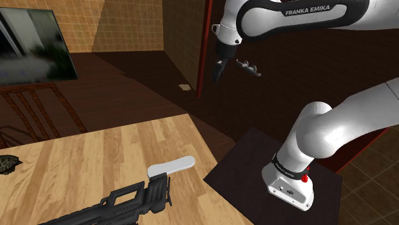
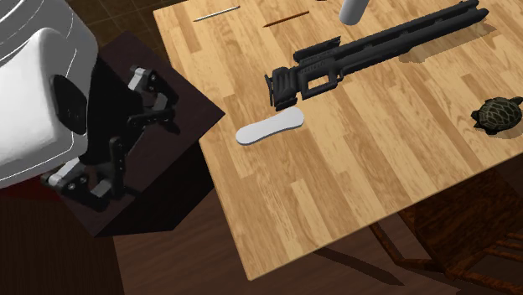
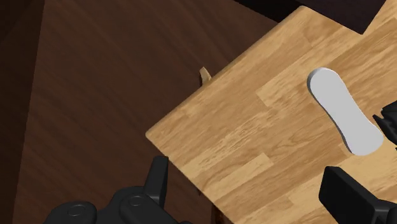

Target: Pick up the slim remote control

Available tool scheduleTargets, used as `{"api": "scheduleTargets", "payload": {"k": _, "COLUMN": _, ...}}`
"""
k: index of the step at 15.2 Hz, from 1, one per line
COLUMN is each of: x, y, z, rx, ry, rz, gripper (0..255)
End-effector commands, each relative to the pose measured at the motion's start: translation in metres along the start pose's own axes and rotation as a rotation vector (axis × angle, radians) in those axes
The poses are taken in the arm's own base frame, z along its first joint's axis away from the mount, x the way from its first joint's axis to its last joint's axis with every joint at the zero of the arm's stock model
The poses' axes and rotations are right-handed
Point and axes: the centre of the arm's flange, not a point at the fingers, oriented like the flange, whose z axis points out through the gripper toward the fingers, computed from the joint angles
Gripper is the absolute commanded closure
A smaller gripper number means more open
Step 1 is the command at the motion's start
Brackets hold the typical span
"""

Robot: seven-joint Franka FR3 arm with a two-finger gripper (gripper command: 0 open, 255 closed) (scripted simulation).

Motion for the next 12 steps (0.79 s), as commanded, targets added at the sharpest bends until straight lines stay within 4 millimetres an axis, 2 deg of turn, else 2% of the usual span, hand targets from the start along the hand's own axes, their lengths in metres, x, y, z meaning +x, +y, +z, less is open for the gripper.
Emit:
{"api": "scheduleTargets", "payload": {"k": 1, "x": 0.011, "y": -0.013, "z": 0.02, "rx": 0.009, "ry": -0.004, "rz": -0.048, "gripper": 0}}
{"api": "scheduleTargets", "payload": {"k": 12, "x": 0.053, "y": -0.095, "z": 0.128, "rx": 0.061, "ry": -0.031, "rz": -0.309, "gripper": 0}}
